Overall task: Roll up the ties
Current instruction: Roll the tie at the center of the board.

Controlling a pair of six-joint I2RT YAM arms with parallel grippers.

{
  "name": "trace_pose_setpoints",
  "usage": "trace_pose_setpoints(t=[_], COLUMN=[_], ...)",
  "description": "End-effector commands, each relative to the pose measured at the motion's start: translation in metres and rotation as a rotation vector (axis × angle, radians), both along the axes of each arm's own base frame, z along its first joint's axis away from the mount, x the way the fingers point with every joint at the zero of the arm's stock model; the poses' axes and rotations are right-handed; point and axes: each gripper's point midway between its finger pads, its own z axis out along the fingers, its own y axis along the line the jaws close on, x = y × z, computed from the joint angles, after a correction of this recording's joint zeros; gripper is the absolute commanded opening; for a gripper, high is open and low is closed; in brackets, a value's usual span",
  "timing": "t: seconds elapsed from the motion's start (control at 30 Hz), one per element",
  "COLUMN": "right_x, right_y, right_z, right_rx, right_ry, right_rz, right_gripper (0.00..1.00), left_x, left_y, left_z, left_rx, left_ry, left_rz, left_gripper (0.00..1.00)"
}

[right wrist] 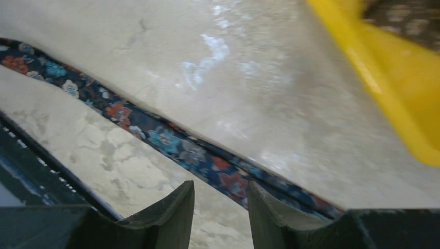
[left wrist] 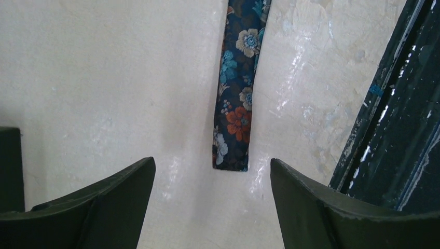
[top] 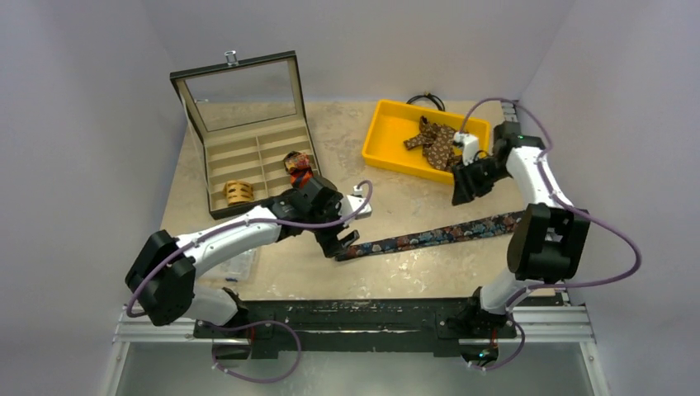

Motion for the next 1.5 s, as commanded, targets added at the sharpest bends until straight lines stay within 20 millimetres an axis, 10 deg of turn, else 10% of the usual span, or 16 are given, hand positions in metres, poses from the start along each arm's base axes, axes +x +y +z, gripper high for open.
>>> trace_pose_setpoints(t=[0.0,0.43,0.57,0.93,1.13,1.3,1.47], right_x=[-0.013,-0.034,-0.01,0.054,0.087,0.105,0.105], right_y=[0.054,0.071,0.067,0.052,0.052,0.057,0.055], right_z=[-0.024,-0.082,-0.073,-0.043,0.003,0.071,0.166], right_rx=[0.13,0.161,0.143,0.1,0.111,0.156,0.247], right_ry=[0.089,0.229,0.171,0.04,-0.114,-0.338,-0.706], right_rz=[0.032,0.02,0.004,-0.043,-0.073,-0.102,-0.262], right_gripper=[0.39,0.31,0.31,0.32,0.4,0.56,0.98], left_x=[0.011,0.012,0.025,0.07,0.069,0.064,0.052], left_y=[-0.029,-0.062,-0.051,-0.035,-0.027,-0.025,-0.009], left_z=[-0.005,-0.062,-0.077,-0.073,-0.04,0.016,0.1], left_rx=[0.033,0.237,0.312,0.32,0.197,0.018,-0.248], left_ry=[-0.139,-0.114,-0.115,-0.065,-0.032,-0.062,-0.086], left_rz=[-0.074,-0.214,-0.176,-0.026,0.005,0.078,0.228], left_gripper=[0.81,0.73,0.52,0.45,0.49,0.72,0.86])
